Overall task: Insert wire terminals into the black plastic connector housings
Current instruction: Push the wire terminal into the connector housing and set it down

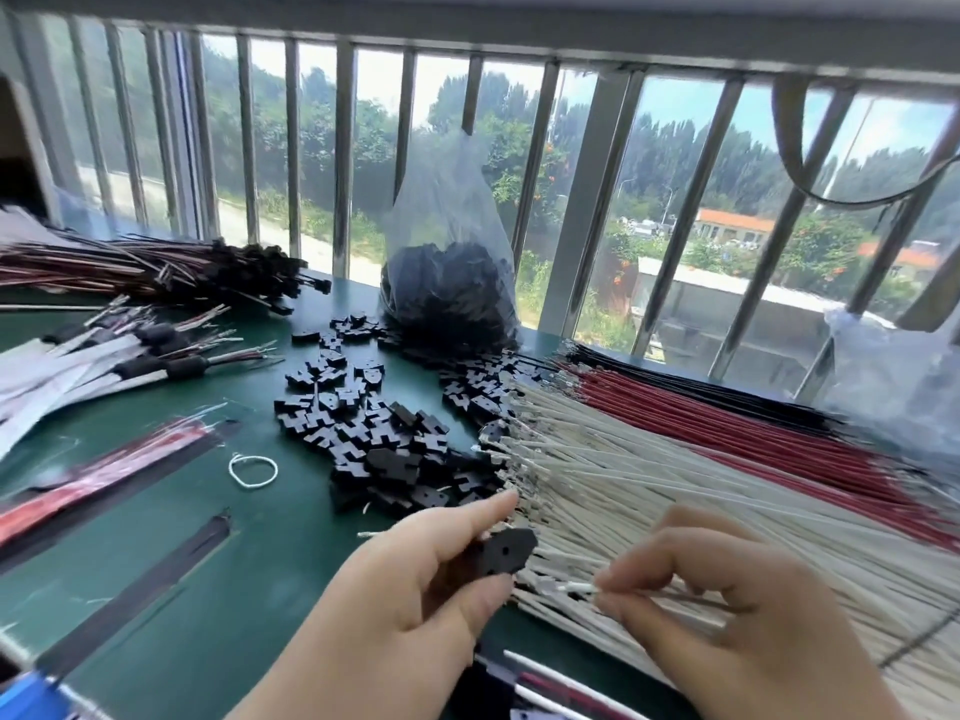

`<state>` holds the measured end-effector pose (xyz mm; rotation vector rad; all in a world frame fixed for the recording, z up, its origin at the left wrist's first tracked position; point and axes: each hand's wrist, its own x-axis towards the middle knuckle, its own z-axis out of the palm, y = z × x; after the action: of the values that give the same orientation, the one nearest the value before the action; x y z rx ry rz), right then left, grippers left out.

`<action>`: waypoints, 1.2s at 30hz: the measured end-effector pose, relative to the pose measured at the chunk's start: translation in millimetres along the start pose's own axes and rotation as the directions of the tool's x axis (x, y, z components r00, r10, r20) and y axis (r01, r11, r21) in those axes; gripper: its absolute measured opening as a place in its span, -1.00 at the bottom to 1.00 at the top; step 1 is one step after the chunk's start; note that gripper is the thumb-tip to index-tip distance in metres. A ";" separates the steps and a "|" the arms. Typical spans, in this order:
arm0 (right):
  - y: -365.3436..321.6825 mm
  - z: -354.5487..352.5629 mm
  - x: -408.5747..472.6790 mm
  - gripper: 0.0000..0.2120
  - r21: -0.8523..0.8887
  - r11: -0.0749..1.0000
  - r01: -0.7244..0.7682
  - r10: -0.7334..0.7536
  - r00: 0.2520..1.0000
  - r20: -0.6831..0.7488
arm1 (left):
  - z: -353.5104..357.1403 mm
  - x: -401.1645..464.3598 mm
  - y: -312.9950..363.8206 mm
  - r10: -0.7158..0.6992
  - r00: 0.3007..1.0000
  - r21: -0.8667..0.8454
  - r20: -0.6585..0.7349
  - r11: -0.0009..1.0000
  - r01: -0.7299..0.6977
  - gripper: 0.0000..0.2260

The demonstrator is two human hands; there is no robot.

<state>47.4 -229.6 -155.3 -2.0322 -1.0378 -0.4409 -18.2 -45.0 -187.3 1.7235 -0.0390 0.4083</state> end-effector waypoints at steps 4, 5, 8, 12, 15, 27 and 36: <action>-0.5 0.5 -0.2 -0.78 -0.063 0.997 0.048 -0.052 0.997 -0.049 | -0.8 -1.5 -3.1 0.064 0.996 0.048 -0.069 0.997 -0.061 -0.73; -0.3 0.4 -0.3 -0.77 -0.055 0.998 0.040 -0.043 0.998 -0.050 | -1.5 -2.0 -3.2 0.068 0.996 0.052 -0.065 0.997 -0.064 -0.79; 0.7 0.0 -1.0 -0.81 -0.004 1.000 0.008 -0.008 0.999 -0.044 | -4.6 -3.4 -1.2 0.036 0.999 -0.022 -0.001 0.999 -0.036 -0.82; 0.7 0.0 -1.9 -0.90 -0.001 1.000 -0.019 0.019 1.000 -0.012 | -4.4 -3.2 2.9 -0.006 0.993 -0.063 0.116 0.998 0.014 -0.79; -1.3 -1.4 -2.7 -0.87 0.020 0.999 -0.026 0.026 1.000 0.002 | -3.7 -2.3 5.1 -0.032 0.994 -0.109 0.107 0.993 0.044 -0.86; -0.6 -3.2 -5.1 -0.86 0.044 0.998 0.047 -0.046 0.999 -0.024 | -9.8 0.6 6.5 -0.058 0.981 -0.232 0.187 0.967 0.101 -0.48; -1.6 -6.9 -4.5 -0.89 -0.002 0.999 0.046 -0.046 0.998 0.043 | -15.1 4.4 2.6 -0.136 0.948 -0.301 0.288 0.927 0.225 -0.36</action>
<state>43.8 -236.7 -152.9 -2.0317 -1.1122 -0.4250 -18.5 -30.1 -181.5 1.4221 -0.1315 0.0270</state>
